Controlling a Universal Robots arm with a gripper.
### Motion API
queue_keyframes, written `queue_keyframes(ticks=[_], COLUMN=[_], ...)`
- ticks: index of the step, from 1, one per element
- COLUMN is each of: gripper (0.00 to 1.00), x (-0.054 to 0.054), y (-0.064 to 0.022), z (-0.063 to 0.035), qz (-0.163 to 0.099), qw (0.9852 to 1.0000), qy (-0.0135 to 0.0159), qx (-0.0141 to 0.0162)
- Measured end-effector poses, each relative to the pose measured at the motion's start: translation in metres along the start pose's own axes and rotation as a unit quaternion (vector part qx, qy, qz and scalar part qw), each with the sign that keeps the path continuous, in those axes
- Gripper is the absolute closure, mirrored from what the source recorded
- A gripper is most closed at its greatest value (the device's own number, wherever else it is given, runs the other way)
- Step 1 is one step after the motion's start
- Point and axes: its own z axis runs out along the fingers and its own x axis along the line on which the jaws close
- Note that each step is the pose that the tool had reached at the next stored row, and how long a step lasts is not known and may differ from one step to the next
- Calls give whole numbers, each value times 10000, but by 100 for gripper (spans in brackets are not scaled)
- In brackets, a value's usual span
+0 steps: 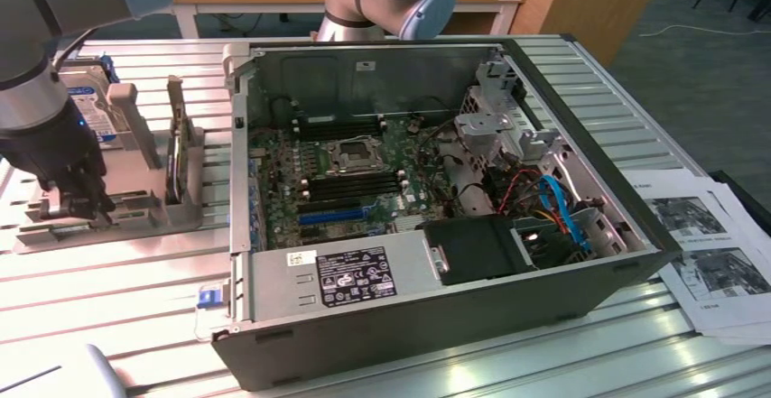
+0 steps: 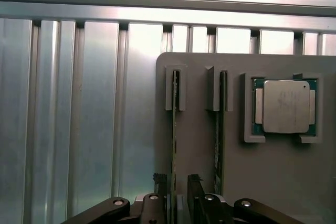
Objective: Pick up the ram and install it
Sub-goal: 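Pick up the ram and move it above insertion slot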
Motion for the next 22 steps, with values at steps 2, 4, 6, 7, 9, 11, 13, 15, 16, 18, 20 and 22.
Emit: queue_keyframes(ticks=[2, 4, 6, 7, 9, 11, 13, 15, 16, 18, 20, 22], gripper=[70, 70, 70, 70, 70, 70, 70, 70, 70, 70, 72, 72], x=[0, 0, 0, 0, 0, 0, 0, 0, 0, -3, -6, -6], y=[0, 0, 0, 0, 0, 0, 0, 0, 0, 0, -1, 0], z=[6, 9, 10, 11, 11, 11, 11, 11, 11, 13, 13, 11], qz=[0, 0, 0, 0, 0, 0, 0, 0, 0, 1, 0, 0], qw=[10000, 10000, 10000, 10000, 10000, 10000, 10000, 10000, 10000, 10000, 10000, 10000], qy=[0, 0, 0, 0, 0, 0, 0, 0, 0, -1, -1, 0], qx=[0, 0, 0, 0, 0, 0, 0, 0, 0, 2, 1, 0])
